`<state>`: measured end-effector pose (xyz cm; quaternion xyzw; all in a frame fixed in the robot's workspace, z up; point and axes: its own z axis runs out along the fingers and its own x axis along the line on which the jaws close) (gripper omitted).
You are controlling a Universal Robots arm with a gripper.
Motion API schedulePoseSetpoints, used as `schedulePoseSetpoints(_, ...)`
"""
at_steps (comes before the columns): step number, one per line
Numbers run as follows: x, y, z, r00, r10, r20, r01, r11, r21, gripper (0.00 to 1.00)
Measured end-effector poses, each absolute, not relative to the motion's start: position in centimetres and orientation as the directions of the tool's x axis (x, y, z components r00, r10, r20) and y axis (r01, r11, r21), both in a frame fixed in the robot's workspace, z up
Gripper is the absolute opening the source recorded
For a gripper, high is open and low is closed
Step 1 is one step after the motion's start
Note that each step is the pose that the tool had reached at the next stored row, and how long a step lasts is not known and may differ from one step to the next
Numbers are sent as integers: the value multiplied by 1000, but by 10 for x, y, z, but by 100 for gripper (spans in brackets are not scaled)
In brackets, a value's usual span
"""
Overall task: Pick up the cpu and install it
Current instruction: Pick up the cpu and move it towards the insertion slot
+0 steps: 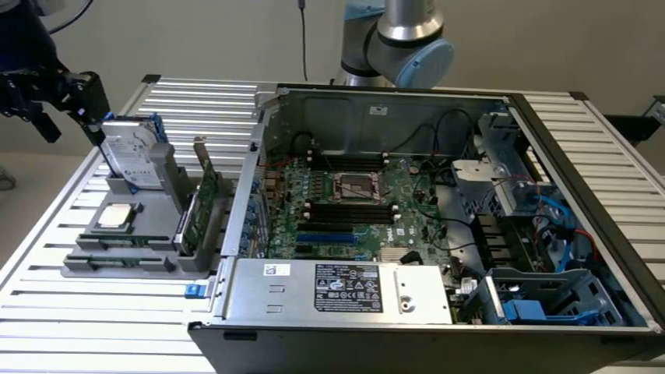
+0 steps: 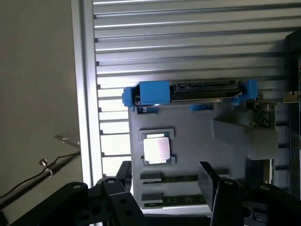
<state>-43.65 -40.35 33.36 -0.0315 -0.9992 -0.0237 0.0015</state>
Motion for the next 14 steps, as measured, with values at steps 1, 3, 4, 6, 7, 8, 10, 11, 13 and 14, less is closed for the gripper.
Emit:
schedulePoseSetpoints(1,-437,-406,332,-998,61,6,61,997,47,68)
schedulePoseSetpoints(3,-436,-408,328,-998,57,6,57,997,47,68)
schedulePoseSetpoints(4,-437,-409,326,-999,53,6,53,997,47,68)
schedulePoseSetpoints(6,-437,-409,323,-999,42,6,42,998,47,68)
schedulePoseSetpoints(7,-437,-410,321,-999,34,6,34,998,47,68)
schedulePoseSetpoints(8,-437,-410,319,-1000,26,6,26,999,47,68)
schedulePoseSetpoints(10,-437,-410,315,-1000,12,7,12,999,47,68)
schedulePoseSetpoints(11,-437,-410,314,-1000,6,7,6,999,47,68)
schedulePoseSetpoints(13,-437,-410,310,-1000,-1,6,0,999,47,68)
schedulePoseSetpoints(14,-436,-410,308,-1000,-1,6,-1,999,47,68)
